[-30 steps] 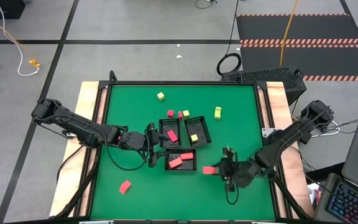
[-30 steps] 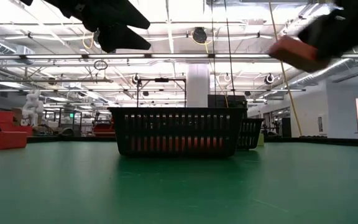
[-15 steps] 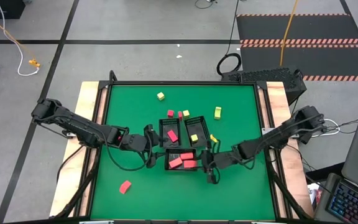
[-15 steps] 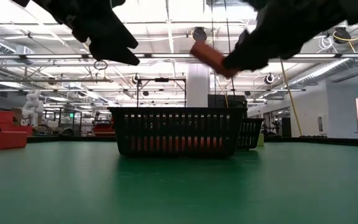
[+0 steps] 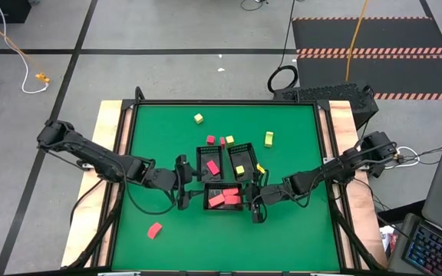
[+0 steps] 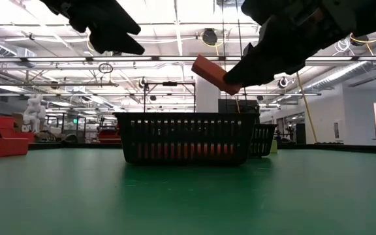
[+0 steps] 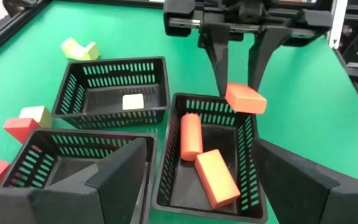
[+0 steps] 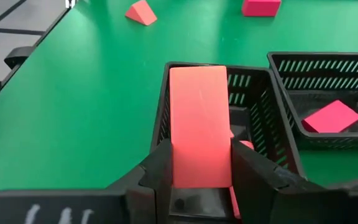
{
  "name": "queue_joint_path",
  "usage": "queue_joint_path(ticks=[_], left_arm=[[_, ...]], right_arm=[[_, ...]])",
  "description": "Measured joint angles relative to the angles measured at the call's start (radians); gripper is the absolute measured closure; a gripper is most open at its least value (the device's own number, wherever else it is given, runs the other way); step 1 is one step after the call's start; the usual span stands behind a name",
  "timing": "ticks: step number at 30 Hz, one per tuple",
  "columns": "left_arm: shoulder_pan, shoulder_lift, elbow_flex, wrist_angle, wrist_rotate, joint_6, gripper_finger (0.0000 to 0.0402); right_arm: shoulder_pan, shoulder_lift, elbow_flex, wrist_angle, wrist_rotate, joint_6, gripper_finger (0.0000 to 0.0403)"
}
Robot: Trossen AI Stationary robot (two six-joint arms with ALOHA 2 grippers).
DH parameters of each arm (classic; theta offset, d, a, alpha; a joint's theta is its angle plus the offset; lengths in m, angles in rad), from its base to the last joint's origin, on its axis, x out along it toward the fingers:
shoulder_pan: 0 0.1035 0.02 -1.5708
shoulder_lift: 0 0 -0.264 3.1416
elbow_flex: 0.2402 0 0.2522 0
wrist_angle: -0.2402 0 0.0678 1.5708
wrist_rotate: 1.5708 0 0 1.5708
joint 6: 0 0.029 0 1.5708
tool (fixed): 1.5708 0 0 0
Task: Sort & place blocks by color
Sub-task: Put the orange block into the bottom black bin, then put the red block into the top left black bin
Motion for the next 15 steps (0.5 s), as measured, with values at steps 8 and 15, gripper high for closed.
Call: queue_joint_path(ticks=[8, 15], left_arm=[[-0.003, -0.015, 0.000, -0.016, -0.021, -0.001, 0.0110], [0.010, -0.014, 0.000, -0.089, -0.159, -0.024, 0.0110]], right_arm=[[0.001, 0.000, 0.000, 0.000, 0.042, 0.008, 0.0161], [-0.009, 0.000, 0.000, 0.002, 0.078, 0.005, 0.0082]])
